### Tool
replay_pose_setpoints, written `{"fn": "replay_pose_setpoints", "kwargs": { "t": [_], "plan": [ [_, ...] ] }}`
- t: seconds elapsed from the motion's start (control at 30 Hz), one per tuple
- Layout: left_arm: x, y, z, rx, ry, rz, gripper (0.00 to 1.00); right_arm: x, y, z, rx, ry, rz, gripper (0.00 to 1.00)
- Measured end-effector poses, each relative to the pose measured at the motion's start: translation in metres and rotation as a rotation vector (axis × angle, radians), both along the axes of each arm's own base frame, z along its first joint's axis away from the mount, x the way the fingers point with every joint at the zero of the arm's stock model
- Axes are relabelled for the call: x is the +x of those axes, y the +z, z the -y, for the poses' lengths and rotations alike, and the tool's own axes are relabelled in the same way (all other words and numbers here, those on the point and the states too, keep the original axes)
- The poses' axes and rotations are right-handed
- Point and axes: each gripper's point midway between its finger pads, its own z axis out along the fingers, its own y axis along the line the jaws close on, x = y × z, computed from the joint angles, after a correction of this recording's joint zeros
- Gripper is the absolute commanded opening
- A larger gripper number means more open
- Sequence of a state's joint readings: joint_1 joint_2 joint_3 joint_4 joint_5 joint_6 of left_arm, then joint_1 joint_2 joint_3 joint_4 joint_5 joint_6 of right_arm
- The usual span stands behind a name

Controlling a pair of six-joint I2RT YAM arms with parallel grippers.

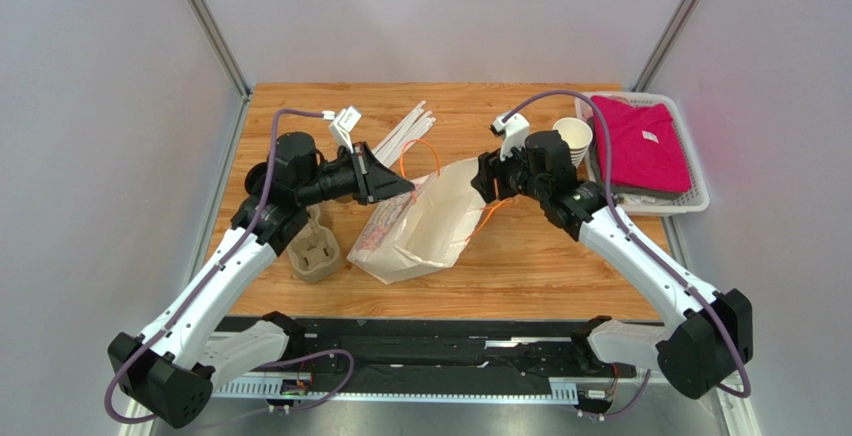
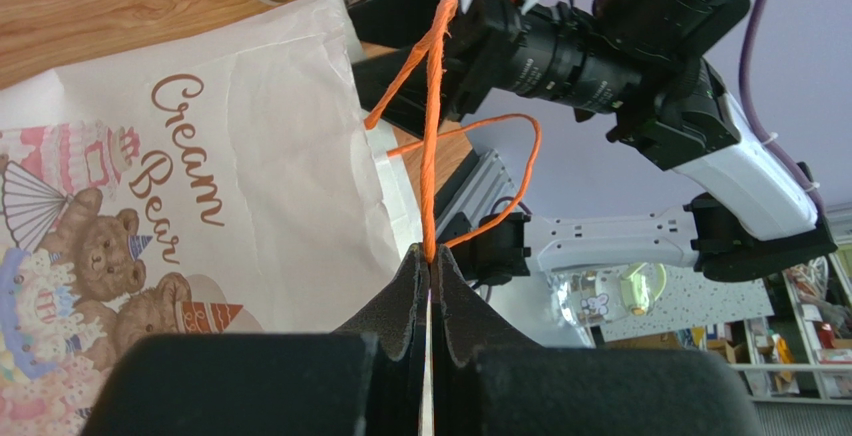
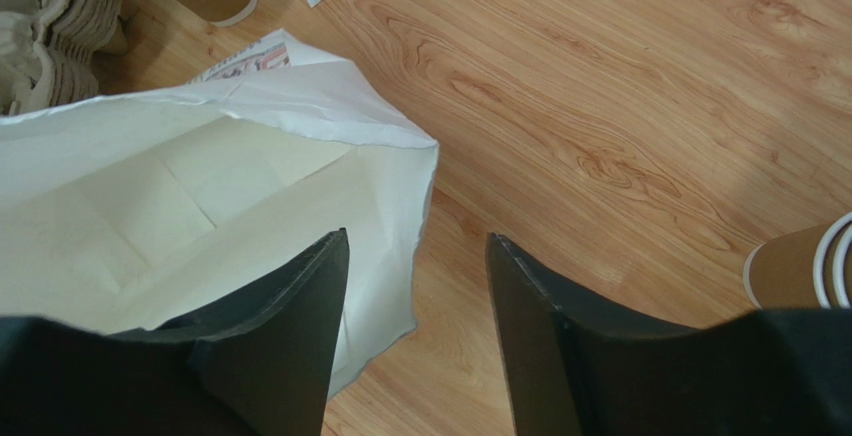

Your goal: Pack the takeout coffee

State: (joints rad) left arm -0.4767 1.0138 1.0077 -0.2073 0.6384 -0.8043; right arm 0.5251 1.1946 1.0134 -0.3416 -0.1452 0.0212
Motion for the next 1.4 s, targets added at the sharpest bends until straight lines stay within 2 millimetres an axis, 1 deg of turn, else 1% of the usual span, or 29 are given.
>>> {"fn": "replay_pose_setpoints", "kwargs": {
  "t": [0.03,0.07,0.17,0.2,0.23,0.27,0.3,0.33,0.4,0.43,0.47,0.53,0.6,0.63,0.7,0.73,0.77,0.8,0.83,0.9,0.97,1.0,1.1,1.2,1.33,1.4],
  "plan": [
    [0.0,0.001,0.0,-0.005,-0.004,0.002,0.0,0.003,-0.001,0.0,-0.002,0.0,-0.001,0.43],
    [-0.001,0.002,0.001,-0.009,-0.008,0.003,0.0,0.006,-0.002,-0.001,-0.003,0.002,-0.003,0.27],
    [-0.001,0.004,0.001,-0.018,-0.011,-0.002,0.0,0.011,-0.002,-0.001,-0.01,0.02,0.004,0.0],
    [0.0,0.004,0.001,-0.019,-0.007,-0.005,0.0,0.011,-0.001,-0.002,-0.01,0.03,0.007,0.0],
    [0.001,0.004,0.0,-0.02,-0.004,-0.008,0.02,0.011,0.001,-0.001,-0.012,0.039,0.012,0.0],
    [0.002,0.004,-0.001,-0.02,-0.001,-0.01,0.09,0.01,0.003,-0.001,-0.016,0.048,0.018,0.0],
    [0.003,0.003,-0.002,-0.02,0.006,-0.012,0.21,0.01,0.007,-0.001,-0.02,0.057,0.025,0.0],
    [0.005,0.003,-0.004,-0.018,0.014,-0.016,0.44,0.009,0.01,0.0,-0.024,0.066,0.034,0.0],
    [0.007,0.0,-0.007,-0.012,0.026,-0.024,0.6,0.005,0.019,0.002,-0.037,0.087,0.056,0.0],
    [0.008,-0.001,-0.008,-0.004,0.029,-0.022,0.71,0.002,0.024,0.004,-0.046,0.1,0.066,0.0],
    [0.008,-0.004,-0.01,0.005,0.034,-0.027,0.73,-0.002,0.03,0.005,-0.053,0.113,0.078,0.0],
    [0.009,-0.011,-0.016,0.033,0.048,-0.037,0.73,-0.009,0.042,0.008,-0.067,0.139,0.094,0.0],
    [0.012,-0.018,-0.026,0.065,0.07,-0.044,0.73,-0.015,0.054,0.01,-0.078,0.158,0.104,0.0],
    [0.014,-0.023,-0.036,0.089,0.091,-0.048,0.73,-0.017,0.057,0.011,-0.082,0.16,0.1,0.0],
    [0.025,-0.027,-0.063,0.147,0.161,-0.032,0.74,-0.021,0.061,0.015,-0.097,0.158,0.083,0.0],
    [0.031,-0.026,-0.08,0.184,0.202,-0.016,0.79,-0.024,0.059,0.017,-0.107,0.154,0.068,0.0],
    [0.037,-0.026,-0.099,0.233,0.243,0.009,0.79,-0.027,0.056,0.02,-0.123,0.147,0.048,0.0],
    [0.04,-0.025,-0.112,0.27,0.269,0.031,0.79,-0.029,0.052,0.022,-0.134,0.144,0.033,0.0],
    [0.042,-0.024,-0.129,0.327,0.299,0.053,0.79,-0.032,0.047,0.025,-0.151,0.137,0.011,0.0],
    [0.044,-0.03,-0.162,0.455,0.325,0.085,0.79,-0.038,0.038,0.031,-0.184,0.126,-0.03,0.0],
    [0.042,-0.044,-0.184,0.555,0.307,0.079,0.79,-0.042,0.032,0.035,-0.206,0.12,-0.056,0.0],
    [0.039,-0.056,-0.197,0.61,0.296,0.065,0.78,-0.044,0.03,0.036,-0.214,0.121,-0.065,0.0],
    [0.029,-0.102,-0.23,0.739,0.231,-0.027,0.77,-0.047,0.026,0.04,-0.232,0.118,-0.084,0.0],
    [0.02,-0.137,-0.254,0.812,0.162,-0.115,0.77,-0.047,0.027,0.04,-0.237,0.116,-0.089,0.0],
    [0.026,-0.16,-0.274,0.843,0.11,-0.156,0.76,-0.046,0.027,0.04,-0.241,0.116,-0.095,0.0],
    [0.031,-0.167,-0.282,0.85,0.095,-0.169,0.74,-0.046,0.026,0.039,-0.244,0.118,-0.1,0.0]
  ]
}}
